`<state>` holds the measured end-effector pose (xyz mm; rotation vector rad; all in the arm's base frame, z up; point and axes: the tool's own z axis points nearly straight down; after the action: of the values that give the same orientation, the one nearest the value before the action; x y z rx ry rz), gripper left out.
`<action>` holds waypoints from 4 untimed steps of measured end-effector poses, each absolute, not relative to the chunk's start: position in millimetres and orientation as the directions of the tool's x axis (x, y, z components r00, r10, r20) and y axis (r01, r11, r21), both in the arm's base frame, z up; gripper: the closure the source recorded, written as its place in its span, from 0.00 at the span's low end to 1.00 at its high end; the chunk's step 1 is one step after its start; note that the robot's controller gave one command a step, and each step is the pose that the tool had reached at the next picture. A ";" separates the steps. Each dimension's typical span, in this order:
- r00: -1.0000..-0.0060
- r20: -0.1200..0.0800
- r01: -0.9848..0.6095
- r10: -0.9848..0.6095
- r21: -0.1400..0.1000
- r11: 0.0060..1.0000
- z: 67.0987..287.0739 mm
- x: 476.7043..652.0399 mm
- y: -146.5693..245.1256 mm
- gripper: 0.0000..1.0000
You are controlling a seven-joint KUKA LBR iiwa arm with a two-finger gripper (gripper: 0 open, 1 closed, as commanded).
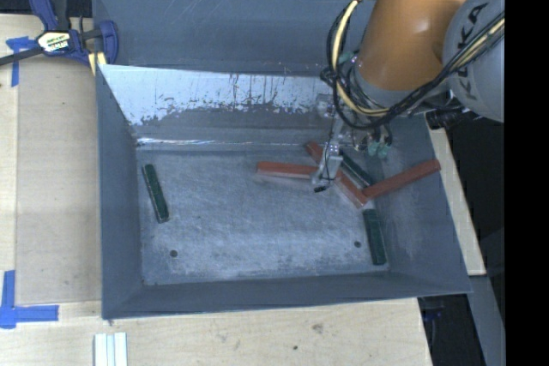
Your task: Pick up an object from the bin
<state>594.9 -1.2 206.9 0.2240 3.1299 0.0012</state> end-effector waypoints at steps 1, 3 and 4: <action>-1.000 0.003 0.024 0.024 0.000 1.000 66.0 614.0 11.0 0.00; -0.995 -0.013 -0.095 -0.095 -0.001 0.995 230.0 601.5 27.0 1.00; -0.996 -0.004 -0.094 -0.094 0.000 0.996 224.6 600.1 26.7 0.00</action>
Offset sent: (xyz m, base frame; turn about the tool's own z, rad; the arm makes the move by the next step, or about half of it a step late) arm 0.0198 0.0129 -0.1363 -0.1192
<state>600.1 26.7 224.6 -0.1481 3.1342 -0.0002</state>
